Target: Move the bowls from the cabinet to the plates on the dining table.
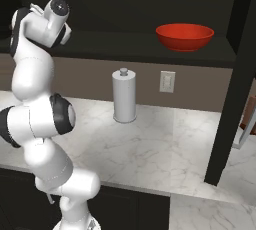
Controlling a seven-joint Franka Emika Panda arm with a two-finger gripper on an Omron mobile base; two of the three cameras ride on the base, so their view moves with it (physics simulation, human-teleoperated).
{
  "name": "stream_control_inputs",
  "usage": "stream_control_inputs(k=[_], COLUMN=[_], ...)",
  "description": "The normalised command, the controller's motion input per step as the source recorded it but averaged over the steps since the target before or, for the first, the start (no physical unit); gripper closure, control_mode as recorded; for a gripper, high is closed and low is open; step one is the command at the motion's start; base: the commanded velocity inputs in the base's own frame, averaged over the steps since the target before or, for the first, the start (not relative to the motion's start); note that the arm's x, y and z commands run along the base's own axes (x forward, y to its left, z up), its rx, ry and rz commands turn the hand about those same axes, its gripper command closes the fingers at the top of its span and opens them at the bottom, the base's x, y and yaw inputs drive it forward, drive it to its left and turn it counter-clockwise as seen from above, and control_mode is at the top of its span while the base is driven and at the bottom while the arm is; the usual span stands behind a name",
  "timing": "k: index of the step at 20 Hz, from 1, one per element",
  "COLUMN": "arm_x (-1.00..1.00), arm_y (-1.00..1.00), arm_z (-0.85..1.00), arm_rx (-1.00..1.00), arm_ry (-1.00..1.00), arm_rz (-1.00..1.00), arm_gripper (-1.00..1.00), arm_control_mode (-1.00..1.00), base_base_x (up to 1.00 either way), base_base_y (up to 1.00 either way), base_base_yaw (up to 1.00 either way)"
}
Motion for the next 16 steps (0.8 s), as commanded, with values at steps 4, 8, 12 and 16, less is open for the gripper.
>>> stream_control_inputs(k=[4,8,12,16], arm_x=[0.17,0.03,0.03,0.0], arm_y=[0.23,0.19,0.0,0.0], arm_z=[-0.01,-0.05,0.0,0.0], arm_rx=[0.0,0.0,0.0,0.0], arm_ry=[0.0,0.02,0.03,0.0], arm_rz=[0.0,0.0,0.0,0.0], arm_gripper=[-1.0,-1.0,-1.0,1.0], arm_control_mode=[-1.0,-1.0,-1.0,-1.0], base_base_x=[0.0,0.0,0.0,0.0], base_base_y=[0.0,0.0,0.0,0.0], base_base_yaw=[0.0,0.0,0.0,0.0])
